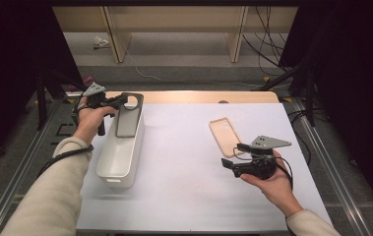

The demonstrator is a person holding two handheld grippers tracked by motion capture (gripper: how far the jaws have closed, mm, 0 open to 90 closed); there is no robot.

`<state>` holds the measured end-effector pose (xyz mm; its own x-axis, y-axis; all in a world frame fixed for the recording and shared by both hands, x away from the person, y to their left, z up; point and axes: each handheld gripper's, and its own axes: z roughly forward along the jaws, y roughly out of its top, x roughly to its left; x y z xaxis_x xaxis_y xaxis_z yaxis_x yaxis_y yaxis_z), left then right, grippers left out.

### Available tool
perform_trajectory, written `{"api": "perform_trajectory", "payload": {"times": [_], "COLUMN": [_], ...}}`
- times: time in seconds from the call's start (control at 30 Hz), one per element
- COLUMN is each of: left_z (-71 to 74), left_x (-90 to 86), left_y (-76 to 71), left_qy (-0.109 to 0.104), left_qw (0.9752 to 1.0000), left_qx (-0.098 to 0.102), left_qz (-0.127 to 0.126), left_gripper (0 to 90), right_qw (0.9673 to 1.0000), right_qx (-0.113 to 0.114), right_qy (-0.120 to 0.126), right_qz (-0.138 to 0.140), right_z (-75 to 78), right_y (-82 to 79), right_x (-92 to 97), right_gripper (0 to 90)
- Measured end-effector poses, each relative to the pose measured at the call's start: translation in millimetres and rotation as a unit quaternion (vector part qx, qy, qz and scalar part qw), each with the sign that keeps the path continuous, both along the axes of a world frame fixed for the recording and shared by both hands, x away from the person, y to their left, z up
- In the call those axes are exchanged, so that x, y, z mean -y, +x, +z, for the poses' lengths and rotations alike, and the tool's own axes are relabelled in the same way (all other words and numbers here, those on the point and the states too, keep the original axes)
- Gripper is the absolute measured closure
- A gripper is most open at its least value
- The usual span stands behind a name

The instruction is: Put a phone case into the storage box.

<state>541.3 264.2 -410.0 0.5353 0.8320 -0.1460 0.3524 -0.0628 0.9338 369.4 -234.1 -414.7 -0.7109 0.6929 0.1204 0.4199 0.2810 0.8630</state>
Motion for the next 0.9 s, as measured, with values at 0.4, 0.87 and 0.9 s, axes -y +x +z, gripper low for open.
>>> {"api": "perform_trajectory", "payload": {"times": [0.4,0.87,0.9], "left_z": [0.3,-2.5,-2.7], "left_x": [-0.6,-1.6,-1.4], "left_y": [1.0,5.4,5.7], "left_qy": [0.029,0.051,0.052], "left_qw": [0.9995,0.9983,0.9982], "left_qx": [-0.007,-0.019,-0.020], "left_qz": [0.007,0.022,0.024], "left_gripper": [77.9,74.4,74.0], "right_qw": [1.0000,1.0000,1.0000], "right_qx": [-0.001,-0.002,-0.003], "right_qy": [0.000,0.000,0.000], "right_qz": [0.001,0.002,0.002], "right_z": [-0.2,-0.5,-0.6], "right_y": [0.0,0.1,0.2], "right_x": [-0.4,-0.6,-0.5], "right_gripper": [16.4,16.4,16.4]}}
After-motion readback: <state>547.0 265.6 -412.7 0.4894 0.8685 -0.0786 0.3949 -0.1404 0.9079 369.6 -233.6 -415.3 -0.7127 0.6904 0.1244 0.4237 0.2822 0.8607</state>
